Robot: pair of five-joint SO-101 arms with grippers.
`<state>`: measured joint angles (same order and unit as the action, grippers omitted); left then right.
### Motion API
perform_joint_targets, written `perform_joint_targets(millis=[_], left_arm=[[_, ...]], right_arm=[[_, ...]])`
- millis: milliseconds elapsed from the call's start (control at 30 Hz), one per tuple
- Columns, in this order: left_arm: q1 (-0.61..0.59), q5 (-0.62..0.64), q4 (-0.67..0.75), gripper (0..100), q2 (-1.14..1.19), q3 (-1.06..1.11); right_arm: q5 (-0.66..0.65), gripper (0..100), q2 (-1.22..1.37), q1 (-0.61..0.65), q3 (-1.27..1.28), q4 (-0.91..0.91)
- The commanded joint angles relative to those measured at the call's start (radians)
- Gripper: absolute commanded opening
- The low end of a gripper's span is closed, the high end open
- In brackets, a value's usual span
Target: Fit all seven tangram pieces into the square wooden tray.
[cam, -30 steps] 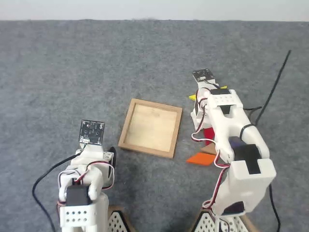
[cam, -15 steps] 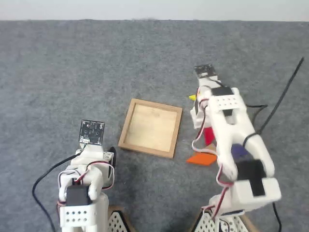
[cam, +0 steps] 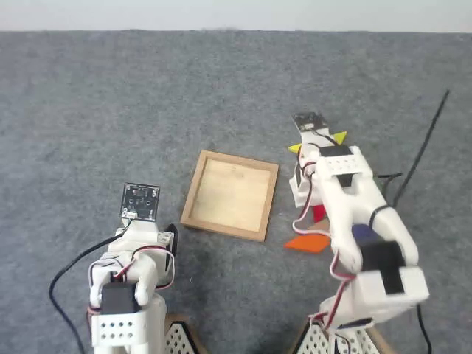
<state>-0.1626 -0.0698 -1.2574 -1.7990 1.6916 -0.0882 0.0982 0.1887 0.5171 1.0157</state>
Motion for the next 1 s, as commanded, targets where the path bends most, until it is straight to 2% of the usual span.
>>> perform_joint_targets(millis=[0, 200, 367, 567, 833, 967], left_arm=[[0.0, -0.006, -0.009, 15, -0.028, -0.008], [0.0, -0.006, -0.009, 15, -0.028, -0.008], [0.0, -0.006, -0.009, 15, -0.028, -0.008], [0.0, -0.006, -0.009, 15, -0.028, -0.008], [0.0, -0.006, -0.009, 15, -0.028, -0.008], [0.0, -0.006, -0.009, 15, -0.028, -0.008]], right_arm=[[-0.029, 36.2, 0.056, -0.045, -0.097, -0.015], [-0.032, 35.1, 0.11, -0.044, -0.103, -0.022], [-0.032, 25.0, 0.113, -0.044, -0.106, -0.045], [-0.032, 24.5, 0.113, -0.044, -0.106, -0.047], [-0.032, 25.5, 0.059, -0.053, -0.104, -0.031], [-0.035, 35.9, 0.019, -0.061, -0.106, 0.01]])
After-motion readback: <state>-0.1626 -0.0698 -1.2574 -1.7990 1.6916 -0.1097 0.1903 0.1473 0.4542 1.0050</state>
